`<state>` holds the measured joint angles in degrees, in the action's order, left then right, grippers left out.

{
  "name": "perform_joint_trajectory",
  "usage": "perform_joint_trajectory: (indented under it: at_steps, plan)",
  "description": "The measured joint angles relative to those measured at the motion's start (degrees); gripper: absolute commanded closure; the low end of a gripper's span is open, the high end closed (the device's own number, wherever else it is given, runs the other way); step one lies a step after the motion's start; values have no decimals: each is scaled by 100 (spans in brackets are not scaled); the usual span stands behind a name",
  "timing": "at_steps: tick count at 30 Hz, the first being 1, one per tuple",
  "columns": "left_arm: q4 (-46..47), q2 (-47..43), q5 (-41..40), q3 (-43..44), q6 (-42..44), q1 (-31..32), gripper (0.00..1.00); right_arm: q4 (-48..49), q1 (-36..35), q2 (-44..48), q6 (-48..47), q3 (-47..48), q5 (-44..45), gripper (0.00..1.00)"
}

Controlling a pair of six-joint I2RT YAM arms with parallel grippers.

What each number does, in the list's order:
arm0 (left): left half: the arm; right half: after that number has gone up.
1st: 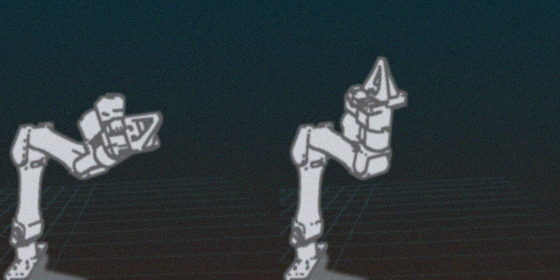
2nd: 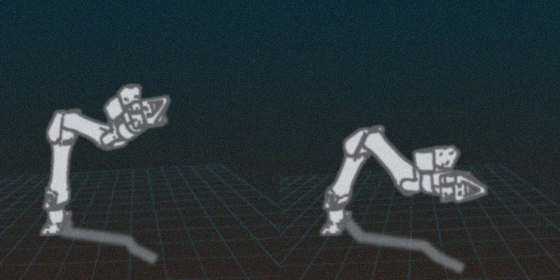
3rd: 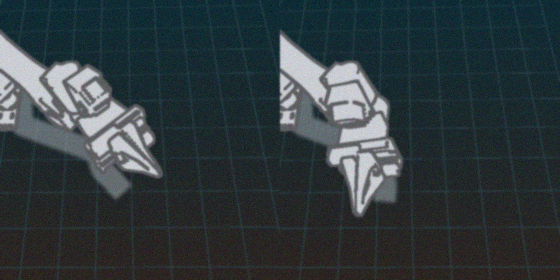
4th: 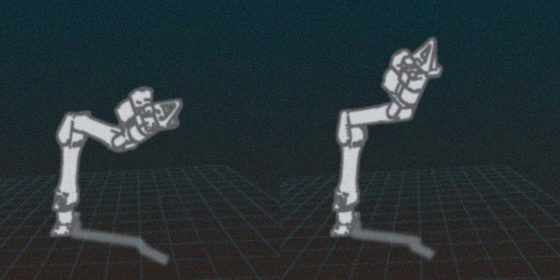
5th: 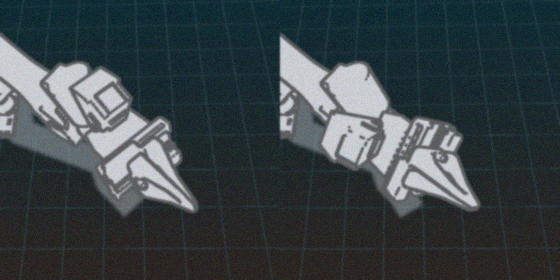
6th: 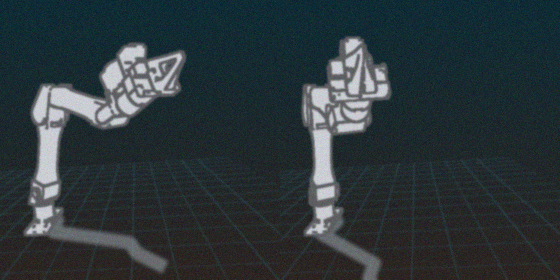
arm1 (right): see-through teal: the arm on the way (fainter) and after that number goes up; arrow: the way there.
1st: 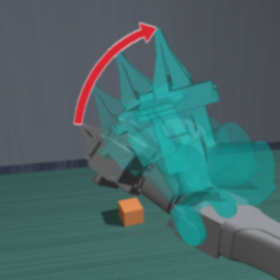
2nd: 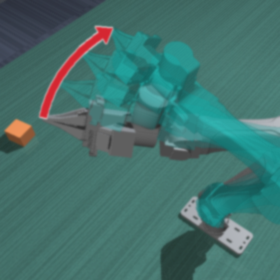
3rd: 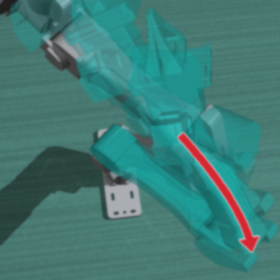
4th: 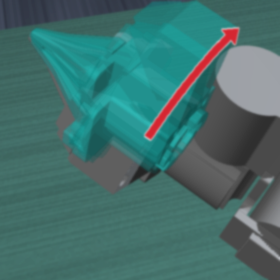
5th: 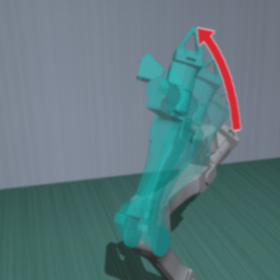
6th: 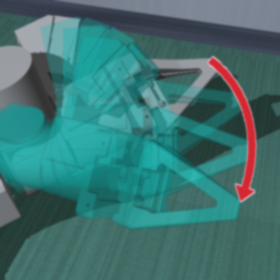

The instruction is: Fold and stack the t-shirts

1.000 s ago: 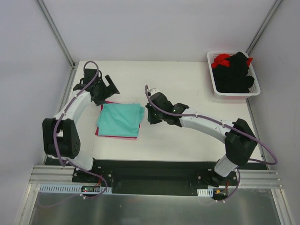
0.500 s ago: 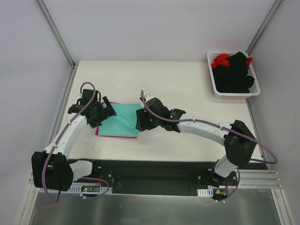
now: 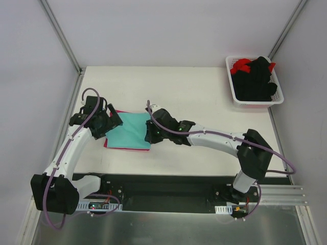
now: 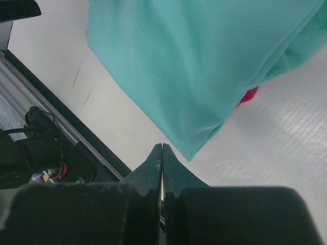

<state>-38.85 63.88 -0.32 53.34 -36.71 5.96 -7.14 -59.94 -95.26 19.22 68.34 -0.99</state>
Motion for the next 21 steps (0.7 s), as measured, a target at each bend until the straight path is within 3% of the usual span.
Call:
perform_joint_trajectory:
  at_steps: [9, 21]
  plan:
    - [20, -260, 232, -234, -39, 0, 1, -66, -216, -289, 35, 238, -79, 87]
    - [254, -136, 520, -544, -57, 0, 1, -2, -225, -387, 92, 94, -81, 99]
